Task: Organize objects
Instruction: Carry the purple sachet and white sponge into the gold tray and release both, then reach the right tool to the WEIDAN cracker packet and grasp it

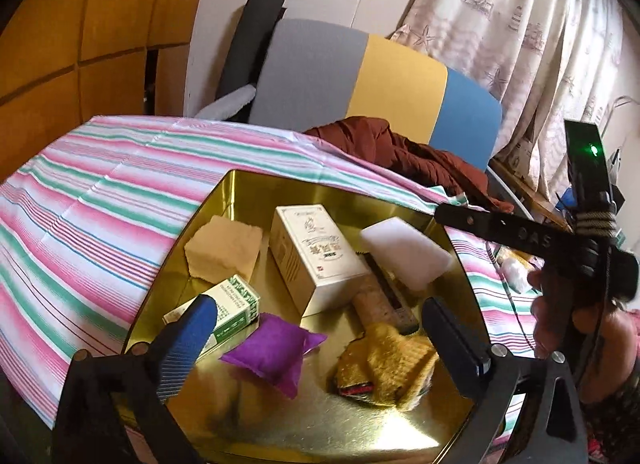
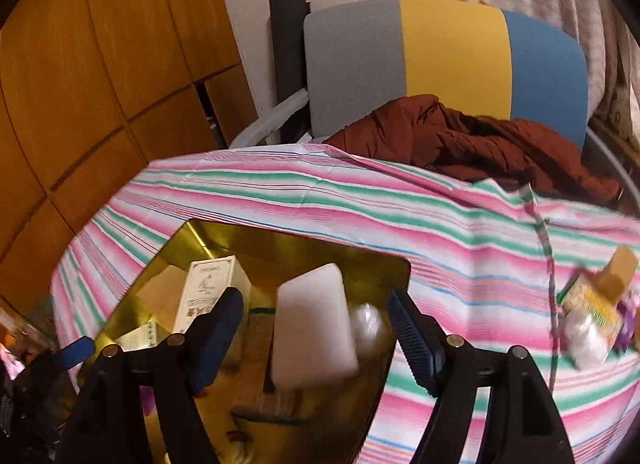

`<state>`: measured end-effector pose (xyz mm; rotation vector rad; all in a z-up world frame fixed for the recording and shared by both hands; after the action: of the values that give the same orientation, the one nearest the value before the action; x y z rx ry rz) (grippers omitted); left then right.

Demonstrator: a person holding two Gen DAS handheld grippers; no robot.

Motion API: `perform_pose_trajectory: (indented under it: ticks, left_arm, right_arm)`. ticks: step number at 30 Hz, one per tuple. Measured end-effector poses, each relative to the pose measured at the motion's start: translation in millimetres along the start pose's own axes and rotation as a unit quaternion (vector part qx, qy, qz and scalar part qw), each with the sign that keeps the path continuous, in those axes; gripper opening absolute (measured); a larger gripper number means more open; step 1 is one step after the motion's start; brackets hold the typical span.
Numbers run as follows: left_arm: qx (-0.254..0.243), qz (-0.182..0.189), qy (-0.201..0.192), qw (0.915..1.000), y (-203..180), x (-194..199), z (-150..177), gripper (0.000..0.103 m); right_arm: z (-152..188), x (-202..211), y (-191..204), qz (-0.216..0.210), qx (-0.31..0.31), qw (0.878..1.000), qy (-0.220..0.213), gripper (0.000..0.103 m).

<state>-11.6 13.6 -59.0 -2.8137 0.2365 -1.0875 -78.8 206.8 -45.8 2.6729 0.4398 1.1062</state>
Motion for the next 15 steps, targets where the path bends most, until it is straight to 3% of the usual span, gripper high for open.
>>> perform_pose_trajectory:
  ticks: [8, 12, 15]
  left_arm:
    - [-0.010, 0.020, -0.007, 0.9997, -30, 6, -8, 0.103]
    - [-0.031, 0.040, -0.002, 0.9987, -56, 6, -10, 0.103]
    - [-0.049, 0.051, 0.001, 0.9975, -76, 6, -10, 0.103]
  right_arm:
    - [28, 34, -25, 0.018, -0.031, 0.999, -0.018, 0.076]
    - [42, 46, -57, 0.062, -0.074, 0.995, -0.007, 0.076]
    - [53, 54, -82, 0.071, -0.110, 0.991, -0.006, 0.076]
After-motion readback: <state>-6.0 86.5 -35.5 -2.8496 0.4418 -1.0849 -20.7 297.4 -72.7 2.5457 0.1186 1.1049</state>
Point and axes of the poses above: each gripper's, at about its wrist camera, not at the fingertips, and x roughly against the way its jaws point, y to its left, z to its underside, the point moved 4 cm from there along -x, roughly the way its jaws point, and after that the axes turned 9 degrees about -z, right-handed, at the moved point
